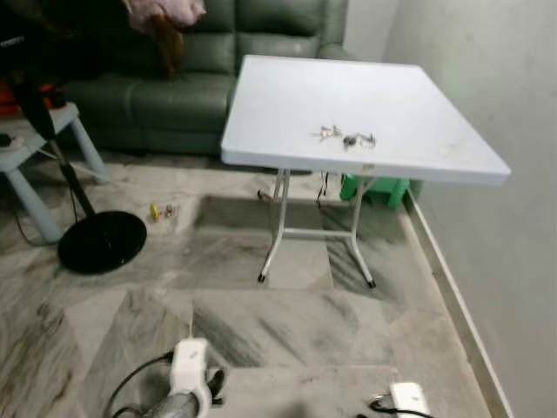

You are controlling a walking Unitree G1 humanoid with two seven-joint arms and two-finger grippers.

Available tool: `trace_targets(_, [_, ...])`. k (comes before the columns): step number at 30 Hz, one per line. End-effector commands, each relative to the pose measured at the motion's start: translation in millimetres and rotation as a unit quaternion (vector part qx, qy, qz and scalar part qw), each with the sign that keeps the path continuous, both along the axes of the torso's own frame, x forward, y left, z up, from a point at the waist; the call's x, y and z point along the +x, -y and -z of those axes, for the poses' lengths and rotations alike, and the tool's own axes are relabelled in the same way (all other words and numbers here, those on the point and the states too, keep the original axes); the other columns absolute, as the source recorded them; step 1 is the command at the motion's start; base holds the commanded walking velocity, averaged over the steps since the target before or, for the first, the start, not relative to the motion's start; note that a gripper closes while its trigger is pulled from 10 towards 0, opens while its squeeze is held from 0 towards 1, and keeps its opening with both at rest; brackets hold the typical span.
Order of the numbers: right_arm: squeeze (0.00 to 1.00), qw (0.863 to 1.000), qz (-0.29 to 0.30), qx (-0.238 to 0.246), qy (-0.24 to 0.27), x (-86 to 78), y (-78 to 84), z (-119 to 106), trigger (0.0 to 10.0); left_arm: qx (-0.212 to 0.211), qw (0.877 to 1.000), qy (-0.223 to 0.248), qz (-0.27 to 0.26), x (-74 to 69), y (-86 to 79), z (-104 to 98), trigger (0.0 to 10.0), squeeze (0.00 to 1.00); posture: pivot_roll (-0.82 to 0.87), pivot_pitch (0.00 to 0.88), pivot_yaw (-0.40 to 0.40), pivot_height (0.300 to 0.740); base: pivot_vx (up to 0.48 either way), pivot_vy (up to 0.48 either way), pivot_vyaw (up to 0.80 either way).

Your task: Hang keys on a hook

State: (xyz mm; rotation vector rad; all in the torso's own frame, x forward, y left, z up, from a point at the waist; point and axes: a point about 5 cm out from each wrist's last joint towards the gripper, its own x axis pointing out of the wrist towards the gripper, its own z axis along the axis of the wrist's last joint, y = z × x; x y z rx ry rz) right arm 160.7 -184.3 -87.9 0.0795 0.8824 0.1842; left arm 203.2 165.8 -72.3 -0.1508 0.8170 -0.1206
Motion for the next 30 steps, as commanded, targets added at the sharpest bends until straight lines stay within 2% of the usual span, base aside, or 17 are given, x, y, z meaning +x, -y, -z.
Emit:
trace_targets(1, [0.00, 1.000, 0.007, -0.009, 0.012, 3.1, 11.5, -3.5, 10.0, -0.010, 1.000, 0.013, 0.019, 6.1, 14.3, -3.1, 10.0, 0.00, 0.06, 0.000, -0.046, 0.736, 0.000, 0.000, 0.00])
trace_targets(4, [0.00, 0.999, -0.002, -0.003, 0.047, 16.1, 8.6, -10.7, 10.0, -0.019, 0.999, 0.043, 0.023, 16.8, 16.9, -10.6, 10.0, 0.00, 0.06, 0.000, -0.044, 0.736, 0.000, 0.000, 0.00])
trace_targets(12, [0.00, 0.995, -0.014, 0.013, 0.101, 32.4, 3.8, -21.9, 10.0, -0.013, 0.995, 0.092, 0.036, 33.1, 18.3, -23.4, 10.0, 0.00, 0.05, 0.000, -0.034, 0.736, 0.000, 0.000, 0.00])
trace_targets(13, [1.00, 0.992, -0.018, 0.018, 0.123, 37.0, 2.2, -26.2, 10.0, -0.013, 0.993, 0.109, 0.039, 38.3, 18.9, -27.9, 10.0, 0.00, 0.05, 0.000, -0.029, 0.736, 0.000, 0.000, 0.00])
trace_targets(20, [1.00, 0.977, -0.027, 0.031, 0.210, 51.1, -1.9, -43.9, 10.0, -0.015, 0.984, 0.171, 0.041, 54.2, 18.3, -44.5, 10.0, 0.00, 0.04, 0.000, -0.016, 0.736, 0.000, 0.000, 0.00])
trace_targets(21, [1.00, 0.977, -0.027, 0.031, 0.210, 51.1, -1.9, -43.9, 10.0, -0.015, 0.984, 0.171, 0.041, 54.2, 18.3, -44.5, 10.0, 0.00, 0.04, 0.000, -0.016, 0.736, 0.000, 0.000, 0.00])
trace_targets(23, [1.00, 0.967, -0.024, 0.031, 0.251, 56.5, -3.0, -52.9, 10.0, -0.012, 0.977, 0.210, 0.042, 60.6, 18.8, -53.8, 10.0, 0.00, 0.04, 0.000, -0.011, 0.736, 0.000, 0.000, 0.00])
trace_targets(27, [1.00, 0.950, -0.014, 0.025, 0.312, 65.1, -5.6, -69.3, 10.0, -0.025, 0.967, 0.251, 0.039, 66.8, 21.6, -65.1, 10.0, 0.00, 0.04, 0.000, -0.008, 0.736, 0.000, 0.000, 0.00])
trace_targets(28, [1.00, 0.950, -0.014, 0.025, 0.312, 65.1, -5.6, -69.3, 10.0, -0.025, 0.967, 0.251, 0.039, 66.8, 21.6, -65.1, 10.0, 0.00, 0.04, 0.000, -0.008, 0.736, 0.000, 0.000, 0.00])
trace_targets(30, [1.00, 0.937, -0.012, 0.028, 0.348, 69.2, -9.2, -80.9, 10.0, -0.029, 0.961, 0.271, 0.038, 67.9, 22.4, -70.7, 10.0, 0.00, 0.03, 0.000, -0.003, 0.736, 0.000, 0.000, 0.00])
